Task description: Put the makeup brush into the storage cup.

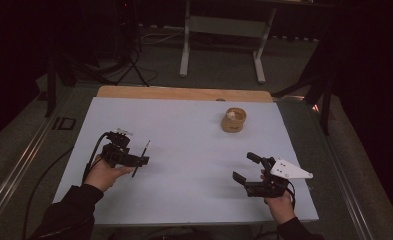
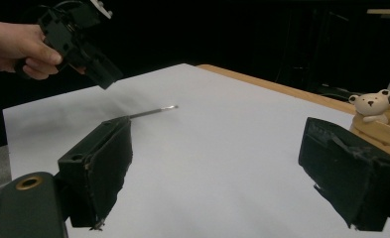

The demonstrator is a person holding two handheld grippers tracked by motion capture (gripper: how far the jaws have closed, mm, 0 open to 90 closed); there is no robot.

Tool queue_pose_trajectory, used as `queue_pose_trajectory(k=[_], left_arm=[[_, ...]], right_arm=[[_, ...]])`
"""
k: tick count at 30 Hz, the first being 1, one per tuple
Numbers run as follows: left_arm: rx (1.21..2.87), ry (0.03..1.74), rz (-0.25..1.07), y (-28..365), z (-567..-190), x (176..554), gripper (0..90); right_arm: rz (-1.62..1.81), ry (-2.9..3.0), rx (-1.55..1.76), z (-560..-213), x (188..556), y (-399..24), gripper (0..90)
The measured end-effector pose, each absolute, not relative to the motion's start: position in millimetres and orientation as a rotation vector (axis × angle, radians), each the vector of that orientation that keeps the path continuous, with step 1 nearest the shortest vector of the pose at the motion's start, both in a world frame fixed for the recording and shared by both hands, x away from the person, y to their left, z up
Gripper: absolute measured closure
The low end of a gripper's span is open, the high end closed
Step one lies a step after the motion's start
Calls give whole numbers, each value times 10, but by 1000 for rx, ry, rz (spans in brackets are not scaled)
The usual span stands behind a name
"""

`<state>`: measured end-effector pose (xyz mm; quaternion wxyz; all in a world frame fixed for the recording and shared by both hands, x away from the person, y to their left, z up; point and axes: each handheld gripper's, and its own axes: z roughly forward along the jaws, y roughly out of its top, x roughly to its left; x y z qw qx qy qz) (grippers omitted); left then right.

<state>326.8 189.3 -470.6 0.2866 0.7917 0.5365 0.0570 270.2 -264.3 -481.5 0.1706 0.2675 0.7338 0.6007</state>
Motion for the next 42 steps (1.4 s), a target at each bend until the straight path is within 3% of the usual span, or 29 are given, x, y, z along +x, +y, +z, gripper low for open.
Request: queue_pose_trajectory(k=[7, 10, 24, 42], left_arm=[[2150, 1530, 94, 1902, -4829, 3363, 346], [2174, 1565, 80, 1896, -4874, 3395, 370], [2319, 1583, 37, 1872, -5089, 3467, 660], [2438, 1538, 40, 1831, -5171, 3512, 833]], right_arm=[[1701, 2090, 754, -4818, 2709, -2637, 134], [1700, 2092, 754, -4819, 2710, -2635, 133], [1693, 2089, 751, -4816, 2708, -2634, 134], [1682, 2092, 757, -4820, 2713, -2630, 133]])
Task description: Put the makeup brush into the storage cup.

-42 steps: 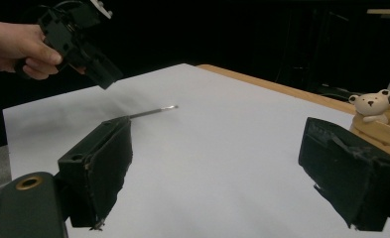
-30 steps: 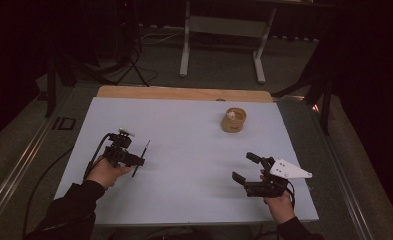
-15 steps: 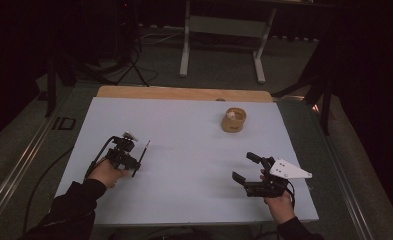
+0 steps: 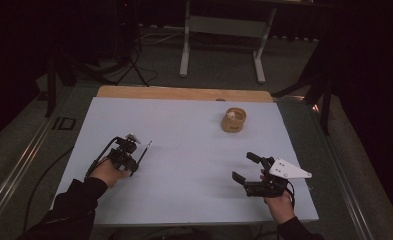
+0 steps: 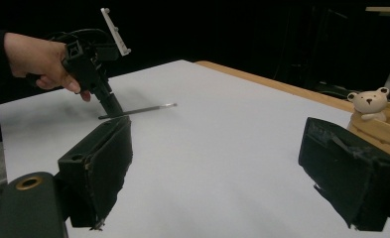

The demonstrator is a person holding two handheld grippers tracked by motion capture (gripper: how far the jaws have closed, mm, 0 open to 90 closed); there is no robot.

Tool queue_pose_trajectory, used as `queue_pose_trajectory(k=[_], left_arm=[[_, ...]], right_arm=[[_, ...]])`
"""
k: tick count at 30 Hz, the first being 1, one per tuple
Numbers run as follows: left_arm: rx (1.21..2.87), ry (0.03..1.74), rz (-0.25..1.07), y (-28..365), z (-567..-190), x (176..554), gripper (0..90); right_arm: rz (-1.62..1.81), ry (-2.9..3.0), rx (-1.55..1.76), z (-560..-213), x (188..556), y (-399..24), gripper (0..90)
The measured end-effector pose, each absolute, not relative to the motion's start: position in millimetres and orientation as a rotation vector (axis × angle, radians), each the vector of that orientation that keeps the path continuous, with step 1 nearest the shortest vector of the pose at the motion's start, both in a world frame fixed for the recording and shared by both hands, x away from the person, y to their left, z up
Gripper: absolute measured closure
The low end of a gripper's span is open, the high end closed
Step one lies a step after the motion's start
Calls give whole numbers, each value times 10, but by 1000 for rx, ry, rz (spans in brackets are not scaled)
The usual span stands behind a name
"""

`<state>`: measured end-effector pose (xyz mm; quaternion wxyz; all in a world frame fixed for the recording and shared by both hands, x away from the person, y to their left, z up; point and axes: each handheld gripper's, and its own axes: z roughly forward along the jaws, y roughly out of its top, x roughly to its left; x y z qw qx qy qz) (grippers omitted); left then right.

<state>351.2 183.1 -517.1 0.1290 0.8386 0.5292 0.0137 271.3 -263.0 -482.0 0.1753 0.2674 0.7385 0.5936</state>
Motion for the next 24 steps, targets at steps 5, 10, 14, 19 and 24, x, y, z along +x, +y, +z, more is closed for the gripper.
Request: queue_pose_trajectory(k=[5, 10, 14, 19, 24], left_arm=[[2484, 1492, 93, 1784, -5167, 3490, 858], [2356, 1482, 61, 1898, -5063, 3482, 859], [2279, 1457, 53, 1974, -4914, 3456, 860], [2150, 1403, 9, 2026, -4753, 3403, 860], [2029, 1356, 6, 2020, -4718, 3334, 860]], right_arm=[[1681, 2094, 761, -4822, 2716, -2631, 133], [1678, 2089, 767, -4821, 2716, -2637, 134], [1675, 2089, 776, -4825, 2722, -2639, 133], [1677, 2089, 775, -4824, 2721, -2636, 134], [1674, 2092, 776, -4827, 2726, -2635, 134]])
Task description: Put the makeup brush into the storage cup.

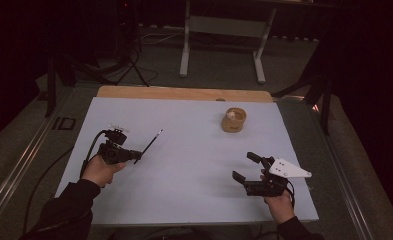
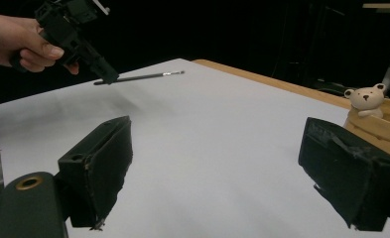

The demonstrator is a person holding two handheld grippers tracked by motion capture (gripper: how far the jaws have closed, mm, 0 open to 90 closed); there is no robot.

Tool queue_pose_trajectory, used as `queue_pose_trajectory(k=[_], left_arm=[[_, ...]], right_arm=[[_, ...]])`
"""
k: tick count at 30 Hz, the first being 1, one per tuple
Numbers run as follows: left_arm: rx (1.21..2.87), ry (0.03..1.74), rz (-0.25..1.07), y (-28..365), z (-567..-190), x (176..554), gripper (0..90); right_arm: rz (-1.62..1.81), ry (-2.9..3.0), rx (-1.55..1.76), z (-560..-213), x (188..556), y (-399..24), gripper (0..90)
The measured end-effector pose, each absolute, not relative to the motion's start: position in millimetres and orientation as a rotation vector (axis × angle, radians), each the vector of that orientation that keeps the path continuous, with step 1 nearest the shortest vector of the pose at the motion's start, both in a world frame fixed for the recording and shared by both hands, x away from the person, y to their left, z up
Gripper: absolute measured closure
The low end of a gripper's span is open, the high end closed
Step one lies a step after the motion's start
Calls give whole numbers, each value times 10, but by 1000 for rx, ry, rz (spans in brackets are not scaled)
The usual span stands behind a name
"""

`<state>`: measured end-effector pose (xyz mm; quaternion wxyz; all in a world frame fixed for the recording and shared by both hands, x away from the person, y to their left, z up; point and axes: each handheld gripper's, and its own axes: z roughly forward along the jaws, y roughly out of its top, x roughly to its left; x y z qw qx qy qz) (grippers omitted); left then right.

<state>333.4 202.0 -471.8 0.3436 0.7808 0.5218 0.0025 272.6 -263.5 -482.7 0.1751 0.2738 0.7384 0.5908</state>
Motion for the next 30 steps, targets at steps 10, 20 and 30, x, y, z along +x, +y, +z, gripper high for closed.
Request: queue_pose_trajectory(k=[10, 20, 30], left_arm=[[1892, 1265, -74, 1905, -4800, 3270, 860], [1801, 1182, -59, 1743, -4855, 3181, 860], [1758, 1095, -76, 1542, -4992, 3117, 859]], right_arm=[[1674, 2100, 784, -4836, 2734, -2627, 134], [1667, 2117, 792, -4850, 2734, -2602, 133], [1658, 2148, 923, -4800, 2780, -2576, 133]])
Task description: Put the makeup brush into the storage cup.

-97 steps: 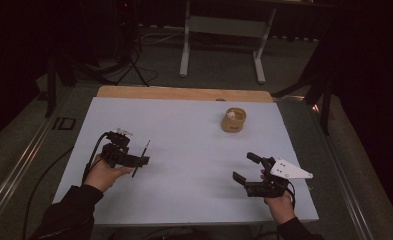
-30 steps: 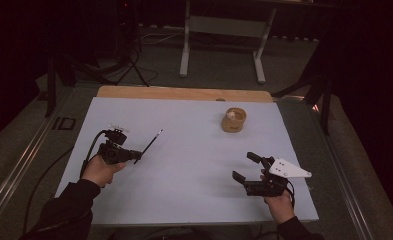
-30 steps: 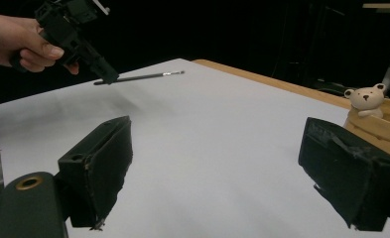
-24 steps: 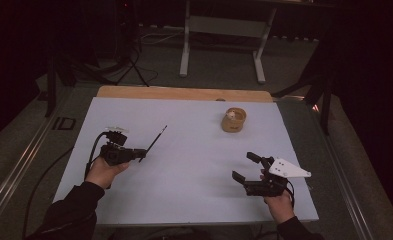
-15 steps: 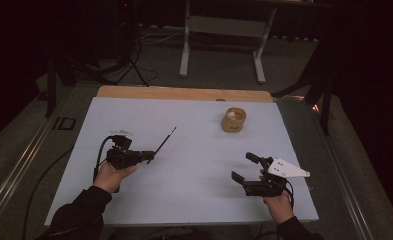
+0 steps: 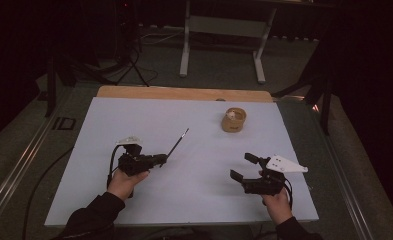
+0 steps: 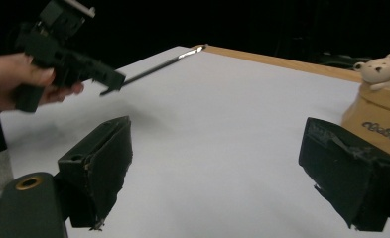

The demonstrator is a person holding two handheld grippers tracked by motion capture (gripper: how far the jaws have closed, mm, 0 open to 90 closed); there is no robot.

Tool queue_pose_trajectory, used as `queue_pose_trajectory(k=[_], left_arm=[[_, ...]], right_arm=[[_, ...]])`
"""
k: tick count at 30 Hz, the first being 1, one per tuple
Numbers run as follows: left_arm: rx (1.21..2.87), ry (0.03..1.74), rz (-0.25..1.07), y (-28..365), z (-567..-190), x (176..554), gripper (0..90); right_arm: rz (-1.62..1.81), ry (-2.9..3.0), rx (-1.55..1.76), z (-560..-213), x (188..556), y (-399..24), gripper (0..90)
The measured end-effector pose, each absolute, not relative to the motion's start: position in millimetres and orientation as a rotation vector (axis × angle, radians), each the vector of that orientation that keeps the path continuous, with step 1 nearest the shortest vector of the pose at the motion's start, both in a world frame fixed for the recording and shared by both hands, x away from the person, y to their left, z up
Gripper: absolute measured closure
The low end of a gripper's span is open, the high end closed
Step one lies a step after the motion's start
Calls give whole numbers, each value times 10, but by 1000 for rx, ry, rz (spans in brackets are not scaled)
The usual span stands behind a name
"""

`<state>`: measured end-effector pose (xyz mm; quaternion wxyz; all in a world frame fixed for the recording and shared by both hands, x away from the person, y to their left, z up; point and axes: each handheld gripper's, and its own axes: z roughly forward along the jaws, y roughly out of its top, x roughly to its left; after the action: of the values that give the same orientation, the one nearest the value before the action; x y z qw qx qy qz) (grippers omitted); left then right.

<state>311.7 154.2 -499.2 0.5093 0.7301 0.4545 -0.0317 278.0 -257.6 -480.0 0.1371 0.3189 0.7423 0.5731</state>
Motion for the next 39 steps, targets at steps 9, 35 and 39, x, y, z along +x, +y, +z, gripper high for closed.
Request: queue_pose_trajectory(k=[9, 35, 39], left_arm=[[1719, 1025, -64, 1471, -5013, 3076, 860], [1706, 975, -43, 1314, -5057, 3013, 860], [1706, 945, -33, 1251, -5034, 2981, 859]], right_arm=[[1748, 2133, 1023, -4561, 2970, -2465, 139], [1826, 2229, 1693, -4567, 3621, -1711, 574], [1820, 2223, 1734, -4597, 3653, -1623, 595]])
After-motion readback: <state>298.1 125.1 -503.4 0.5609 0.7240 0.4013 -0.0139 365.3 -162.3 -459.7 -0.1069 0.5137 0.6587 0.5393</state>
